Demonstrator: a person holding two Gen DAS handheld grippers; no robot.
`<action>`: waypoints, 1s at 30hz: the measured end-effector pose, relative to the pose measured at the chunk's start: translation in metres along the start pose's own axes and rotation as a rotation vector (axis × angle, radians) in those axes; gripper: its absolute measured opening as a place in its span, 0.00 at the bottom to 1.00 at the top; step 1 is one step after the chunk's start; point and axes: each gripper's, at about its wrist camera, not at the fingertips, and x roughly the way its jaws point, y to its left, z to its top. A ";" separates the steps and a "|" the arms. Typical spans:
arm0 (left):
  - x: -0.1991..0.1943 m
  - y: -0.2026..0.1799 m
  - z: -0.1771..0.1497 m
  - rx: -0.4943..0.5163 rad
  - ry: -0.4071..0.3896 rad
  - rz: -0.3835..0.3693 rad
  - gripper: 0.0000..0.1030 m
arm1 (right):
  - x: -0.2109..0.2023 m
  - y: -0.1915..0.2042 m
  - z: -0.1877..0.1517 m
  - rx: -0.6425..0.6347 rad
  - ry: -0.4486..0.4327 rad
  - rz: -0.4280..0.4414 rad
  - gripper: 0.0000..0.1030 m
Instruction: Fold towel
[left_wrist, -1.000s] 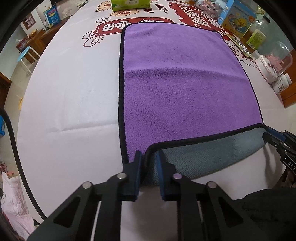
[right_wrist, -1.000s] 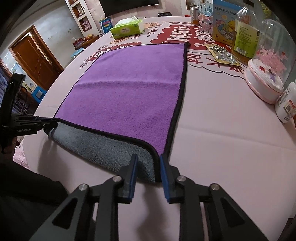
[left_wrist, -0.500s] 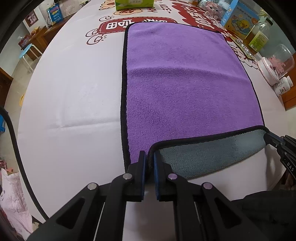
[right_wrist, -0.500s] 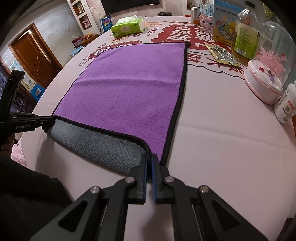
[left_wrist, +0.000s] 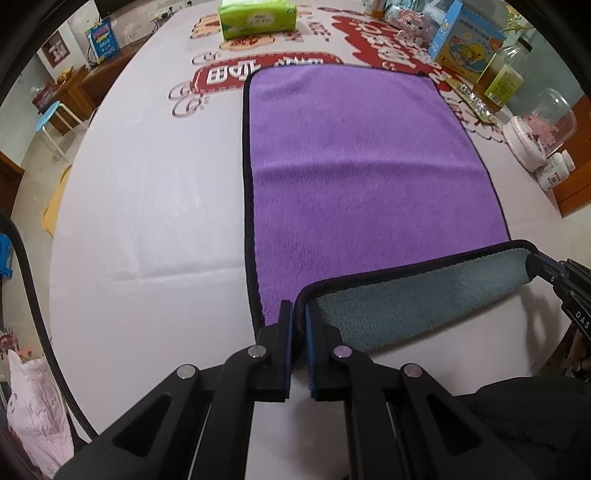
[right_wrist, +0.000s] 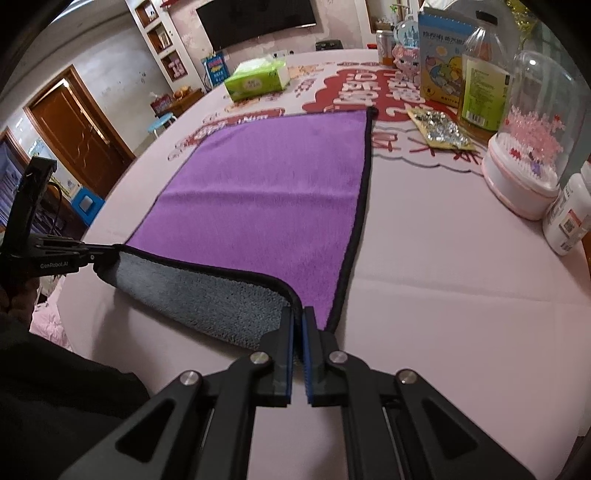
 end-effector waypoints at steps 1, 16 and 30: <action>-0.004 -0.001 0.003 0.004 -0.006 0.002 0.04 | -0.002 0.001 0.002 -0.001 -0.006 -0.001 0.04; -0.065 0.002 0.065 0.070 -0.145 0.045 0.04 | -0.035 0.004 0.072 -0.014 -0.181 0.004 0.04; -0.081 0.018 0.135 0.019 -0.316 0.084 0.04 | -0.031 -0.006 0.147 -0.048 -0.323 -0.027 0.04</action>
